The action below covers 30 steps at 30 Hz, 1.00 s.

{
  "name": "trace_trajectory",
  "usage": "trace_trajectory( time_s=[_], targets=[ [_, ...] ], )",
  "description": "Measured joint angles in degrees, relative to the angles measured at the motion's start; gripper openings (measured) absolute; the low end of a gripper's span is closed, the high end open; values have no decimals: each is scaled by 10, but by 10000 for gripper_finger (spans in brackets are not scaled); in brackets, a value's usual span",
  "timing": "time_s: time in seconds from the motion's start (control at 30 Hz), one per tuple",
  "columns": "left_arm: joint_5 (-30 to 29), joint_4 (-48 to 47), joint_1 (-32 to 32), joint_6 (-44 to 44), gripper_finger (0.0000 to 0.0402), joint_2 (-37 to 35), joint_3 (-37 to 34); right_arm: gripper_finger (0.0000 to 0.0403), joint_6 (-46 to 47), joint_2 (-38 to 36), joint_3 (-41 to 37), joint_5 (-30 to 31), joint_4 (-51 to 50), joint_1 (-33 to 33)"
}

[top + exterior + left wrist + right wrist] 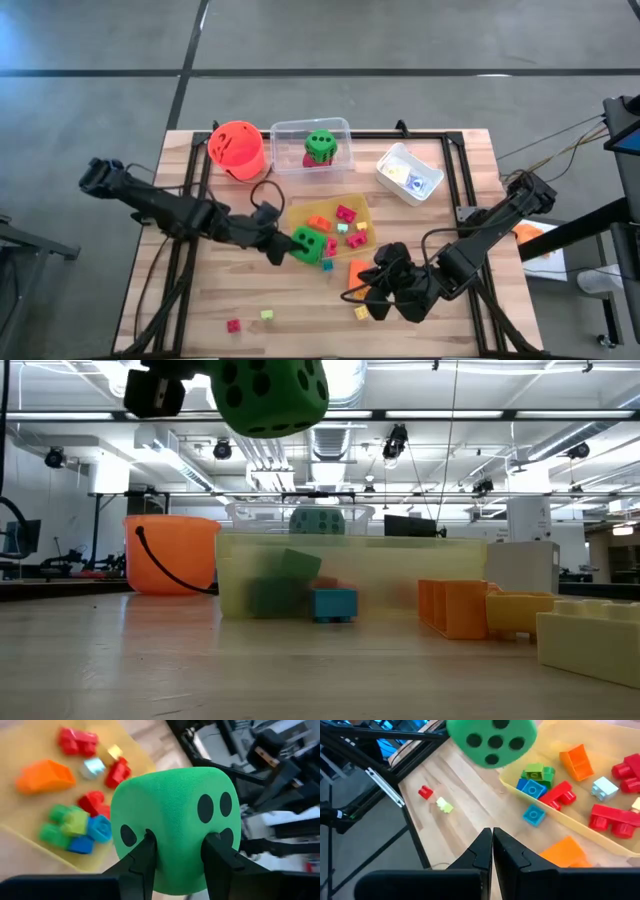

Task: Pick & Place Toys
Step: Put the green dice into the transparent bin

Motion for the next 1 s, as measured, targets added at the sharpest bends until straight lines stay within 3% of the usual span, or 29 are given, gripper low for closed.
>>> trace_trajectory(
  time_s=[0.4, 0.57, 1.0],
  targets=[
    [-21, -95, 90, 114, 105, -1, 88, 12, -36, -5, -1, -1, -11, 1],
    [-62, -145, 128, 168, 104, -1, 112, 12, -60, -24, -1, -3, -12, 1],
    [-71, -167, 211, 270, 101, 0, 117, 12, -141, -119, -1, 3, -31, 7]
  ],
)
